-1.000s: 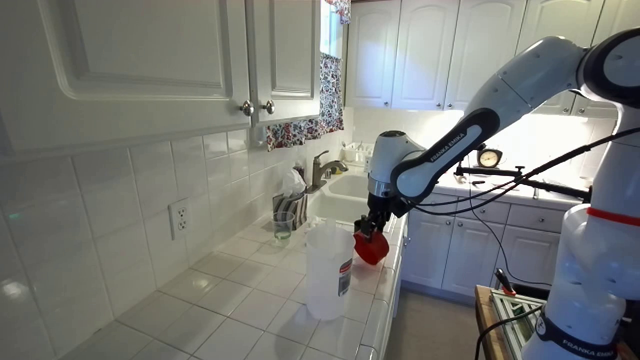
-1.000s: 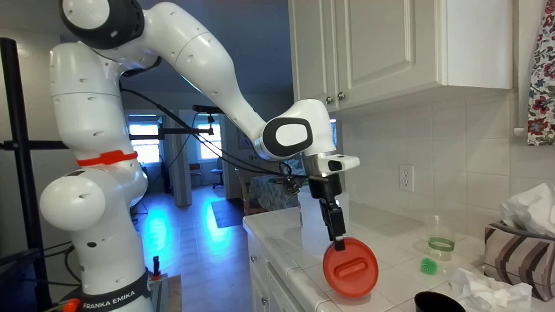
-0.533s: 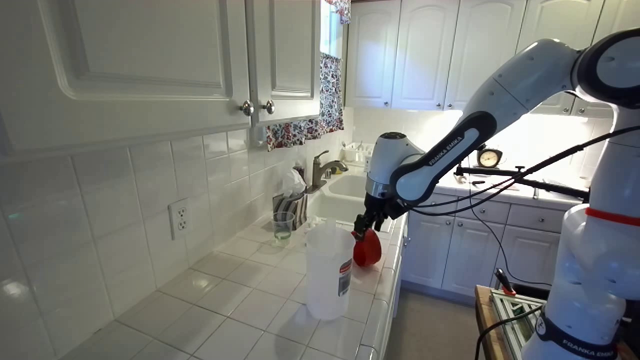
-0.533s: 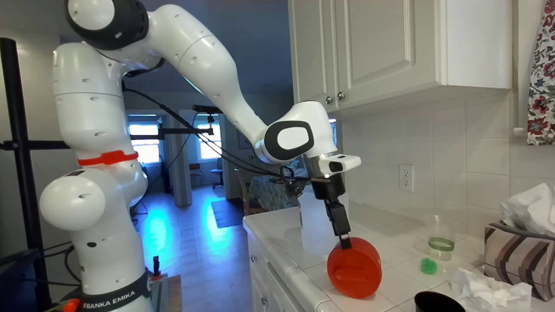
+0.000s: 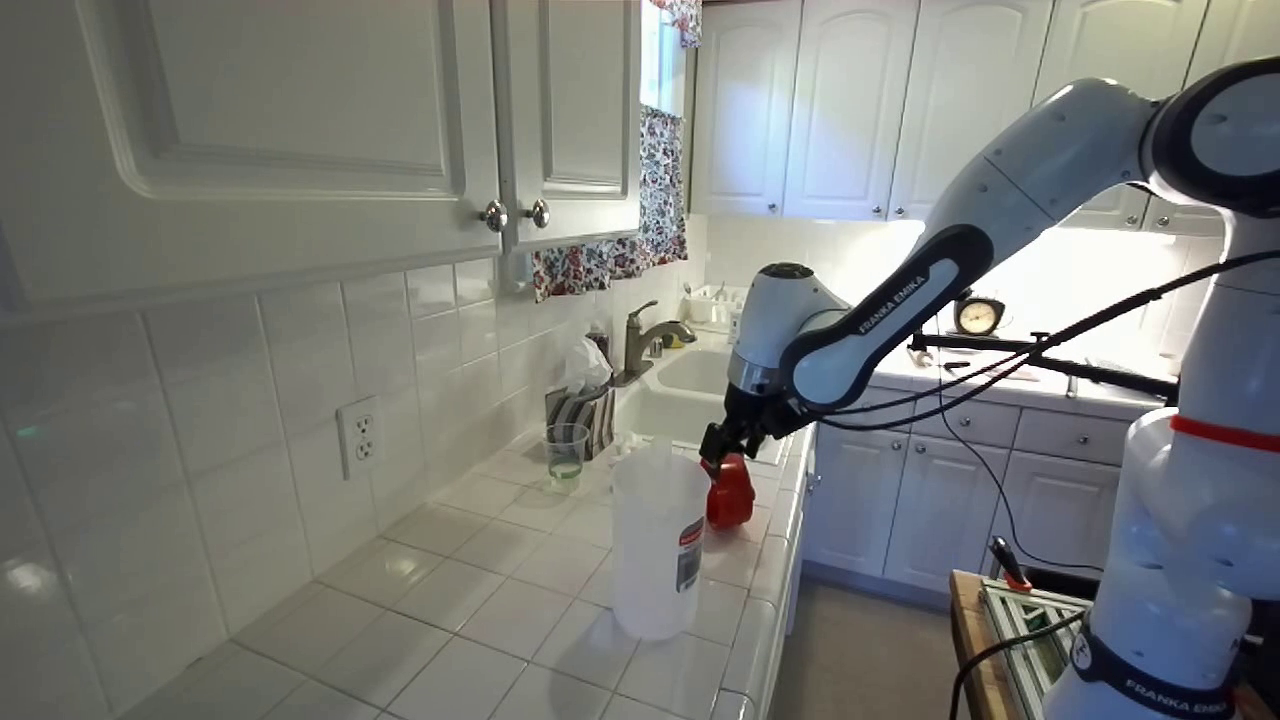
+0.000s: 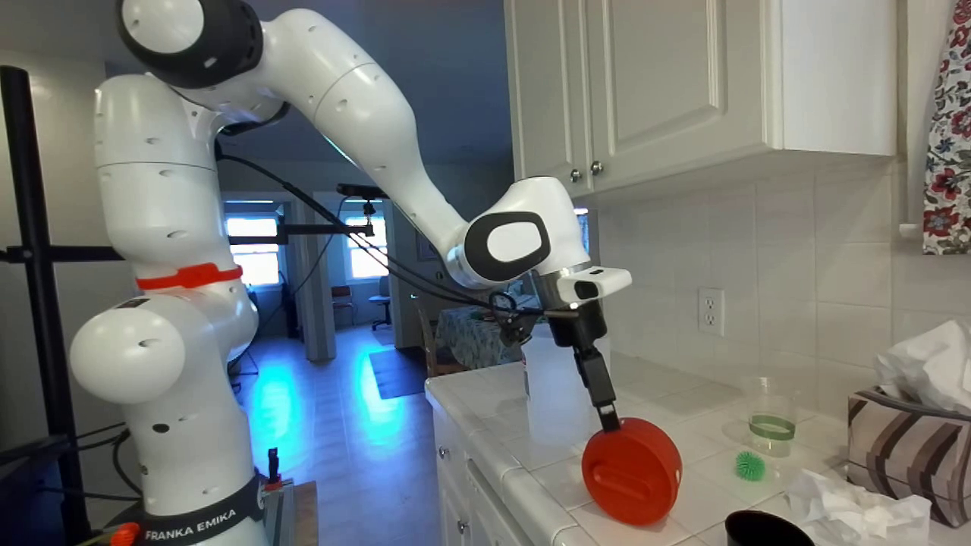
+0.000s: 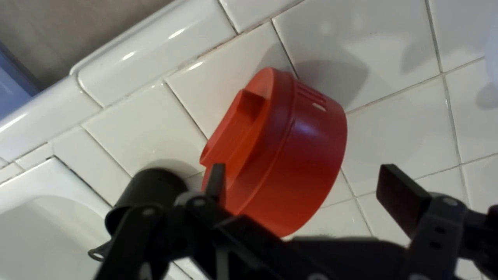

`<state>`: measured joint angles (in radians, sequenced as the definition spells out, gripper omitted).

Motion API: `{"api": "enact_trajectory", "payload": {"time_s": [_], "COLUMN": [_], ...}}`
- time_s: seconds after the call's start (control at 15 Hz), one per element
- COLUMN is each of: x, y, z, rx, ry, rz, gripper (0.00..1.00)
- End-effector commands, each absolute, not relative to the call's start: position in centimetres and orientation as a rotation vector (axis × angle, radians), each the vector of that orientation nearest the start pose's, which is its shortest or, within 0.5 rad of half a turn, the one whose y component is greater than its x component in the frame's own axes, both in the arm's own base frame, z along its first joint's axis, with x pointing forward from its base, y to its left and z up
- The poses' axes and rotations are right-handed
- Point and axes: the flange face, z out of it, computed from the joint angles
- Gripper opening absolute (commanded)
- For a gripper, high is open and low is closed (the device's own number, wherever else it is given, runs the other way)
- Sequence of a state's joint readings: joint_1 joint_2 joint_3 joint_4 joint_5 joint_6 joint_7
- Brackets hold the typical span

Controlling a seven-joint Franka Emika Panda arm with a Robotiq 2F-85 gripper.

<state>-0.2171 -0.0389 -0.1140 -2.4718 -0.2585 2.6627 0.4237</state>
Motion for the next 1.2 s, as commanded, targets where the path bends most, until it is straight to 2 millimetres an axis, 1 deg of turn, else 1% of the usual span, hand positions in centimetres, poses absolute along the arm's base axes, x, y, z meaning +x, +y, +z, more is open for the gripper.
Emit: {"api": "enact_trajectory", "payload": {"time_s": [0.0, 0.13, 0.4, 0.53, 0.73, 1.13], "x": [47.0, 46.5, 45.6, 45.4, 45.3, 45.2], "y": [-15.4, -15.2, -15.7, -16.2, -16.9, -17.5], "z": [33.7, 34.5, 35.7, 35.6, 34.7, 33.6], "rx": [-3.138, -3.122, -3.076, -3.074, -3.073, -3.032], "ry": [0.878, 0.872, 0.963, 0.986, 1.018, 1.114], "rz": [-0.415, -0.407, -0.466, -0.468, -0.476, -0.563], "gripper": [1.0, 1.0, 1.0, 1.0, 1.0, 1.0]}}
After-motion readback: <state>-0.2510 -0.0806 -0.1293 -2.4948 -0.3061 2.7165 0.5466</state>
